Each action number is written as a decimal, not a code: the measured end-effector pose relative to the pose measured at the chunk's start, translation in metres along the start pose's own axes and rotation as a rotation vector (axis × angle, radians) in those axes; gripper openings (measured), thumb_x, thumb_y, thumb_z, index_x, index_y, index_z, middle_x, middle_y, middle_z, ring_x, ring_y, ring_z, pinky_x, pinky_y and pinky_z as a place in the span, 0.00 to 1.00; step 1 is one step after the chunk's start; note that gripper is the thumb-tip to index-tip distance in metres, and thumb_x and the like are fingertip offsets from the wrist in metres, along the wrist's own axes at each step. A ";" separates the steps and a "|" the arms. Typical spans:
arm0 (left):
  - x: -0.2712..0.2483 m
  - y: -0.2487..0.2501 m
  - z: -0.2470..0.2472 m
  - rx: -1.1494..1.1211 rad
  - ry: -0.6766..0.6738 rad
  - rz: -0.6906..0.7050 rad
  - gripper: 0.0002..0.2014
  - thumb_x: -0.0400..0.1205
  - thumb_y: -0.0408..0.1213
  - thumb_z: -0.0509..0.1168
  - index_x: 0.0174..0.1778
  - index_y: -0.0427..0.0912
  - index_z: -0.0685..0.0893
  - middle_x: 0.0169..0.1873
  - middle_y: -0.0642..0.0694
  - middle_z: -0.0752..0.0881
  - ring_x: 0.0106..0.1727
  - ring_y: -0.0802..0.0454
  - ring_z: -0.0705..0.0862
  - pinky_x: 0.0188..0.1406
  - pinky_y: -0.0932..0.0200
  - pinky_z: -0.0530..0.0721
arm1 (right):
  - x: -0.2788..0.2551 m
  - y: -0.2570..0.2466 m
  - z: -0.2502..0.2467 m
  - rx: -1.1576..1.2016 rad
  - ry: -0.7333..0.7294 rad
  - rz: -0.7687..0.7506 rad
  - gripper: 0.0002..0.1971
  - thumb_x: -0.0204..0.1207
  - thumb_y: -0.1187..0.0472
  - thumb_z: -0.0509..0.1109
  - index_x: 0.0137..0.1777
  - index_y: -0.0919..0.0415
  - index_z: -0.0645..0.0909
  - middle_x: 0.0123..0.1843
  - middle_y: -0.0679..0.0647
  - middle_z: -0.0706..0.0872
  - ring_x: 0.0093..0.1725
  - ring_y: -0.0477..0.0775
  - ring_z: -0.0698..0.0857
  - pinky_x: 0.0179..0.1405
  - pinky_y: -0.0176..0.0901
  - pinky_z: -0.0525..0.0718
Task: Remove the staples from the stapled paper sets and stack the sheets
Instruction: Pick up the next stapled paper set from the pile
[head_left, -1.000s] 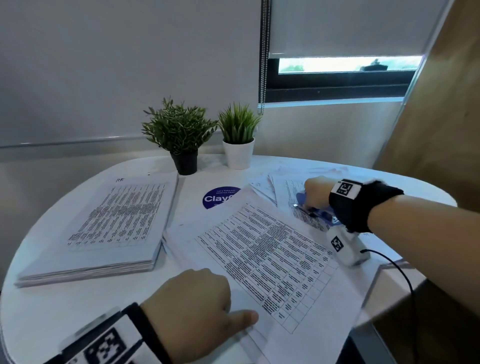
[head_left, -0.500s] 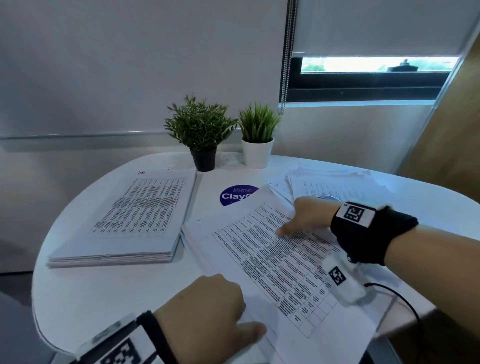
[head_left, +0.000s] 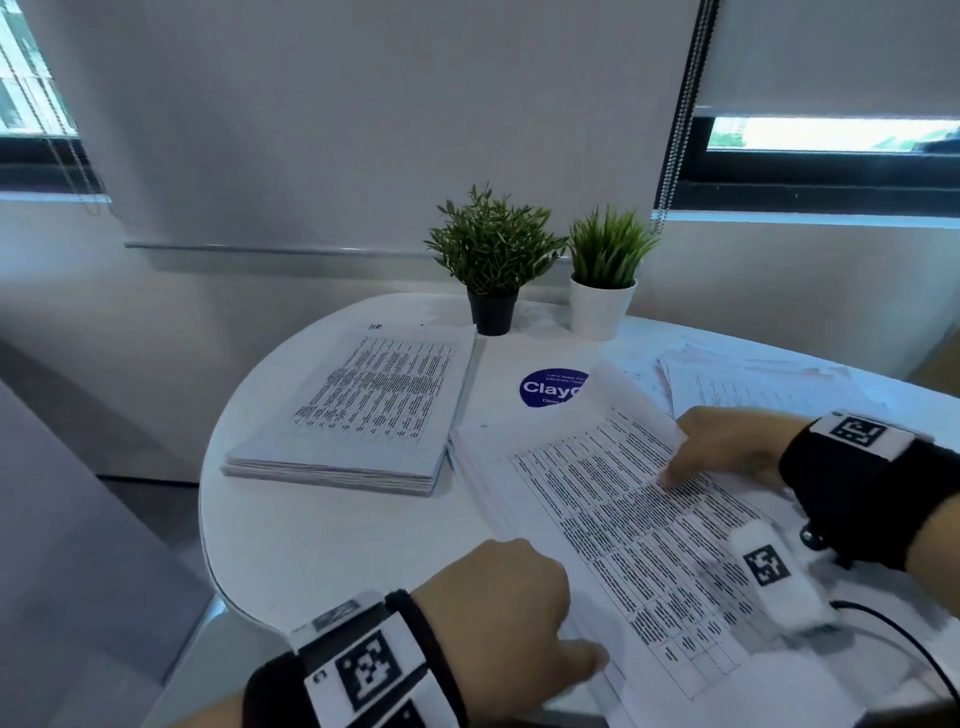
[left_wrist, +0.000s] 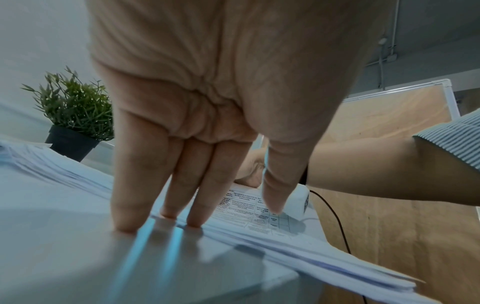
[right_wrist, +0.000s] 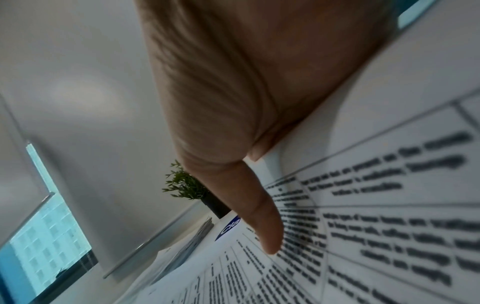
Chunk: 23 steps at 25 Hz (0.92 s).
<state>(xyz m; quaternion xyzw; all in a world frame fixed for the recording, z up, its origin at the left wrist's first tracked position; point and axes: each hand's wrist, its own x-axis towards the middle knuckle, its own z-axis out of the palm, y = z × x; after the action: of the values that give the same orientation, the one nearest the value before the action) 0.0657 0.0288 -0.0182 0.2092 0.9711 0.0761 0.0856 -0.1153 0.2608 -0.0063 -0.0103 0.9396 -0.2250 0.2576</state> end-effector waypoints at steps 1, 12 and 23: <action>-0.002 0.000 0.000 -0.011 0.003 -0.010 0.29 0.78 0.64 0.59 0.29 0.38 0.73 0.30 0.43 0.75 0.35 0.41 0.76 0.39 0.51 0.80 | -0.009 -0.005 0.001 0.049 -0.012 0.010 0.44 0.44 0.48 0.89 0.61 0.64 0.80 0.58 0.63 0.88 0.55 0.67 0.88 0.60 0.66 0.84; 0.009 -0.042 -0.002 -0.945 0.381 -0.394 0.40 0.73 0.57 0.74 0.75 0.50 0.62 0.66 0.48 0.76 0.63 0.52 0.82 0.57 0.60 0.80 | -0.083 -0.010 -0.011 0.701 0.404 -0.429 0.18 0.70 0.74 0.77 0.56 0.55 0.85 0.47 0.57 0.93 0.46 0.64 0.92 0.54 0.69 0.87; 0.023 -0.033 -0.084 -1.239 1.018 0.073 0.13 0.82 0.30 0.65 0.61 0.47 0.83 0.50 0.46 0.91 0.52 0.46 0.90 0.52 0.45 0.89 | -0.124 -0.053 -0.010 1.075 0.503 -0.739 0.30 0.52 0.45 0.86 0.55 0.55 0.88 0.53 0.55 0.92 0.54 0.59 0.91 0.62 0.66 0.83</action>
<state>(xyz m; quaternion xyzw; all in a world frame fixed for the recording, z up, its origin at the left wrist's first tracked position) 0.0153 -0.0001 0.0544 0.0948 0.6647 0.6903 -0.2695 -0.0179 0.2336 0.0831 -0.1478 0.6642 -0.7271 -0.0916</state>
